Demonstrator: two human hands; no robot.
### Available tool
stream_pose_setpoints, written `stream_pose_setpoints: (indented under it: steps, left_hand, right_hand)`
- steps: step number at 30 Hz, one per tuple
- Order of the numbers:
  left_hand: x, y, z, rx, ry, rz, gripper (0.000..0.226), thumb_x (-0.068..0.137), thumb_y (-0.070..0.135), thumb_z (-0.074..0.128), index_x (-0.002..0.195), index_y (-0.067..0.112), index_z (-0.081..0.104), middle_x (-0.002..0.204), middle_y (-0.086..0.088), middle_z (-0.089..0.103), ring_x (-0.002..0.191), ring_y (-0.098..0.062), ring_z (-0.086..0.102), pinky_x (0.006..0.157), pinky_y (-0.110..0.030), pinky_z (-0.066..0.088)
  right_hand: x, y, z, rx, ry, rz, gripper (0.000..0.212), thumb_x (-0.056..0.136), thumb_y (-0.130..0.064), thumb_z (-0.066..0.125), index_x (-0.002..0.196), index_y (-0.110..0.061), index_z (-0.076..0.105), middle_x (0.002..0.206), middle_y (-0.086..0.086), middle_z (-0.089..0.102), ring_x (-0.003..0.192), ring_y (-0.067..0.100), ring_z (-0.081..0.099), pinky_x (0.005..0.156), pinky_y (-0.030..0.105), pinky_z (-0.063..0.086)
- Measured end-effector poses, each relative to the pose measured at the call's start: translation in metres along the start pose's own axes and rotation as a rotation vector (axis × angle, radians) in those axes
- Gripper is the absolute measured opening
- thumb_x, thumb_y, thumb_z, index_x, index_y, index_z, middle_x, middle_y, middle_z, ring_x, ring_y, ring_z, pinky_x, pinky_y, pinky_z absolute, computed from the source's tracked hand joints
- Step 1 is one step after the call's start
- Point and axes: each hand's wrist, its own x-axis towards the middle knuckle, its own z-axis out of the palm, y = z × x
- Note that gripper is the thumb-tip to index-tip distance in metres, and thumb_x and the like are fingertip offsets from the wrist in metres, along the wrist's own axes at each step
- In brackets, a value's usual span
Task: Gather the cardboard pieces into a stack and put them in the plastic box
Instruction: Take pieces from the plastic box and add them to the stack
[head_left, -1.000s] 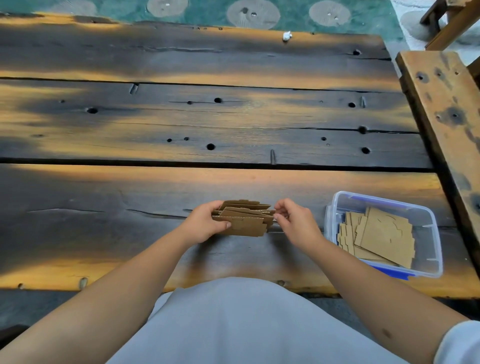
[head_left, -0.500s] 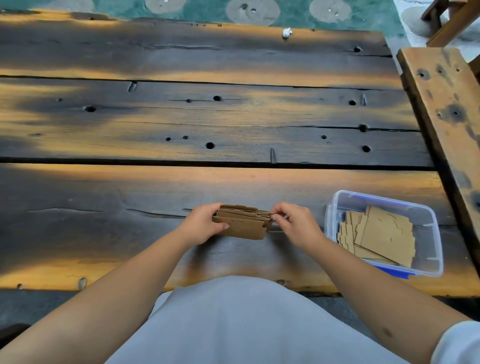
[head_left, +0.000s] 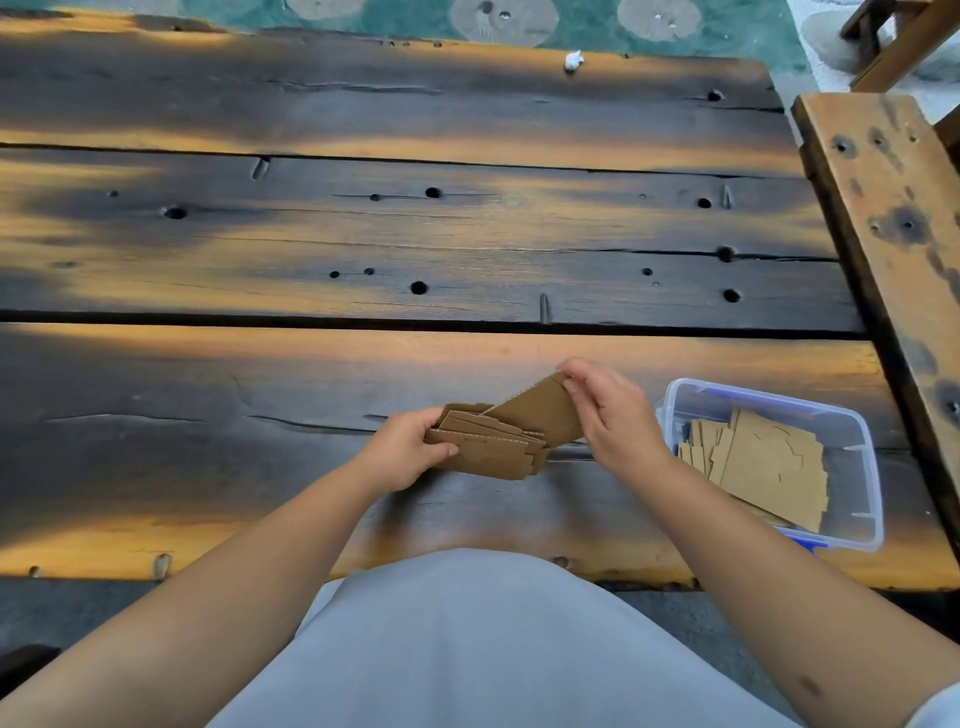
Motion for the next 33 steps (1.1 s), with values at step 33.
stream_pose_setpoints:
  steps: [33]
  left_hand:
    - [0.0,-0.002,0.002,-0.169,0.002,-0.006,0.036,0.088,0.002,0.065,0.116,0.024,0.064,0.111,0.004,0.071,0.104,-0.013,0.064,0.091,-0.022,0.049]
  right_hand:
    - [0.003,0.008,-0.027,0.292,0.217,0.342,0.02,0.091,-0.024,0.052,0.101,-0.041,0.056,0.097,-0.016,0.064,0.088,0.004,0.06,0.076,0.02,0.049]
